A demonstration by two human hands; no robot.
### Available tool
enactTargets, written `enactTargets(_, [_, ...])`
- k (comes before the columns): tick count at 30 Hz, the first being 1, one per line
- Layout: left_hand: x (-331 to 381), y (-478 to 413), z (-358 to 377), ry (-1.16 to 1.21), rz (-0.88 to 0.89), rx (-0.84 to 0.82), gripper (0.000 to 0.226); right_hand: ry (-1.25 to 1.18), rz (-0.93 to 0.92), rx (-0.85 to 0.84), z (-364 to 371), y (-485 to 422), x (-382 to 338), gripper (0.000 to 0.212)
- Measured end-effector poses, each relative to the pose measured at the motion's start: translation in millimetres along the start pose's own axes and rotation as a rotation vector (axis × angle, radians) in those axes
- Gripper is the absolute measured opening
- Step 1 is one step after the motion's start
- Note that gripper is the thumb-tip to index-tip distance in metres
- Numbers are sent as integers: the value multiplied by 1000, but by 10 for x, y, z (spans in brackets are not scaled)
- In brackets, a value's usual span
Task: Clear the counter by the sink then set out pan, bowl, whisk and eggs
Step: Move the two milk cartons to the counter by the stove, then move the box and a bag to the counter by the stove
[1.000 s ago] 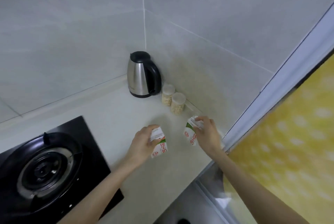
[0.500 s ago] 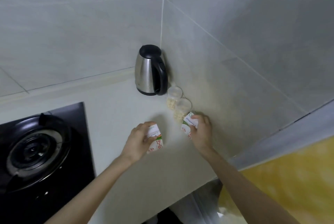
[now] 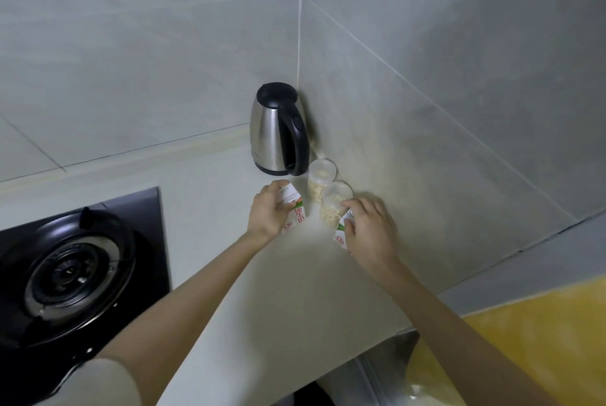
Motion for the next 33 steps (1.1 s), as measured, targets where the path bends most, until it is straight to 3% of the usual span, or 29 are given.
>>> enactTargets(10, [81, -143, 308, -84, -22, -35, 47, -58, -17, -53, -120, -133, 28, 32])
enactTargets(18, [169, 209, -78, -160, -42, 67, 42, -203, -67, -151, -247, -155, -265, 36])
enactTargets(27, [235, 1402, -1107, -27, -68, 409, 29, -375, -319, -280, -327, 299, -1194, 39])
enactTargets(33, [261, 2434, -1951, -59, -68, 655, 28, -461, -557, -359, -430, 975, -2074, 37])
Point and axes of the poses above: each hand's wrist, its own y-axis away from the middle knuckle, its own z-axis out of the palm, x = y × z, the point moved 5 cm from there along -y, towards the middle knuckle, and after that the axes turned 7 degrees about z, right-handed, at the moved point
